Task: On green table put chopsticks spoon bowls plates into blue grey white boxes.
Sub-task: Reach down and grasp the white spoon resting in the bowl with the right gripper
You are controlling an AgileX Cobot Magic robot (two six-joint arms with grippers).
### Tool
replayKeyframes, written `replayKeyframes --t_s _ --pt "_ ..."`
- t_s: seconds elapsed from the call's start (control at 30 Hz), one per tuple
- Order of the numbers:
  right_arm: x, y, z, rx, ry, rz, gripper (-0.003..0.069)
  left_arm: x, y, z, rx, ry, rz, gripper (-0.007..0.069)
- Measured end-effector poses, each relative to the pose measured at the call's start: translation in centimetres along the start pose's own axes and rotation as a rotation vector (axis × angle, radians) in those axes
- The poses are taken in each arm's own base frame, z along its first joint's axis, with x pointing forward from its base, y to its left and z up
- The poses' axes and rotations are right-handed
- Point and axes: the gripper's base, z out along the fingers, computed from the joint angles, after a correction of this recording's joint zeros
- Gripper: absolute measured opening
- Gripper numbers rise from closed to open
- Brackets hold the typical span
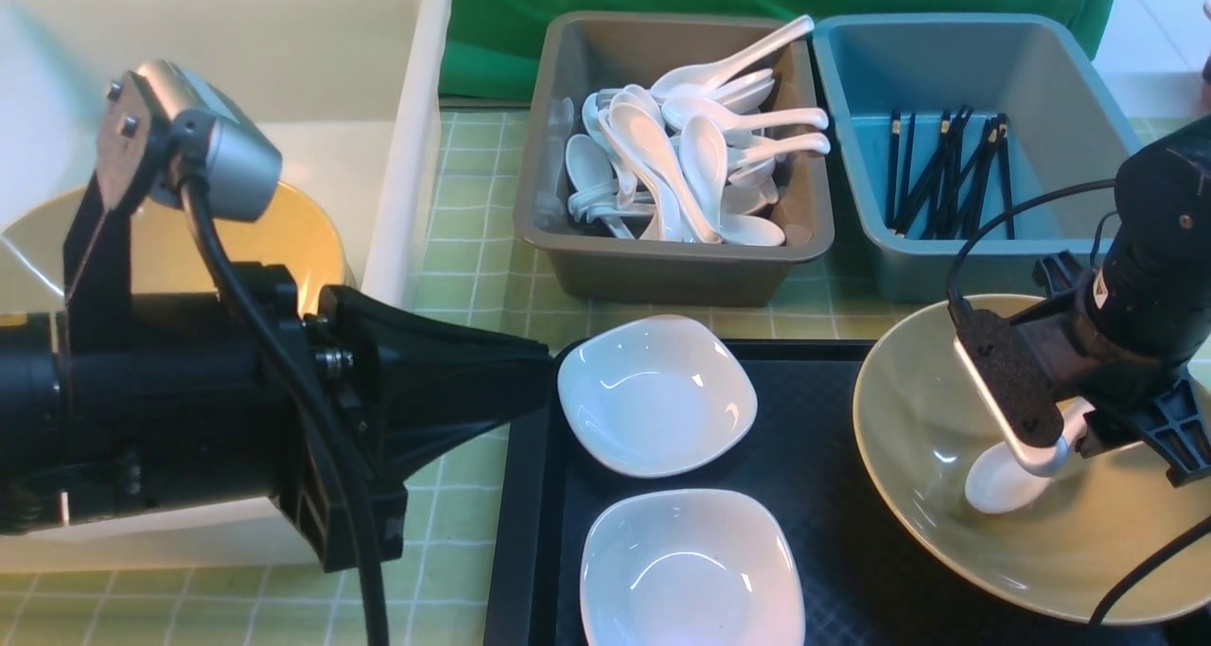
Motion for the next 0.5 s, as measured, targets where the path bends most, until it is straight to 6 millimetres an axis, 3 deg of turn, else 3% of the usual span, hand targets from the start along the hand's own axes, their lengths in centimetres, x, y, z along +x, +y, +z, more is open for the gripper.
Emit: replayKeyframes --t_s 0.17,0.37,0.5 --pt "-0.01 0.06 0.24 -0.016 0.003 0.002 0.0318 0.07 -0.11 0.0 0.012 0.007 -0.002 -0.0002" --pt "0.09 0.32 0.23 -0.045 0.011 0.03 0.0158 0.07 -0.11 0.0 0.013 0.008 -0.002 -0.0002" --pt "0.11 0.4 0.23 -0.053 0.013 0.054 0.0159 0.09 -0.14 0.0 0.016 0.01 -0.002 -0.0002"
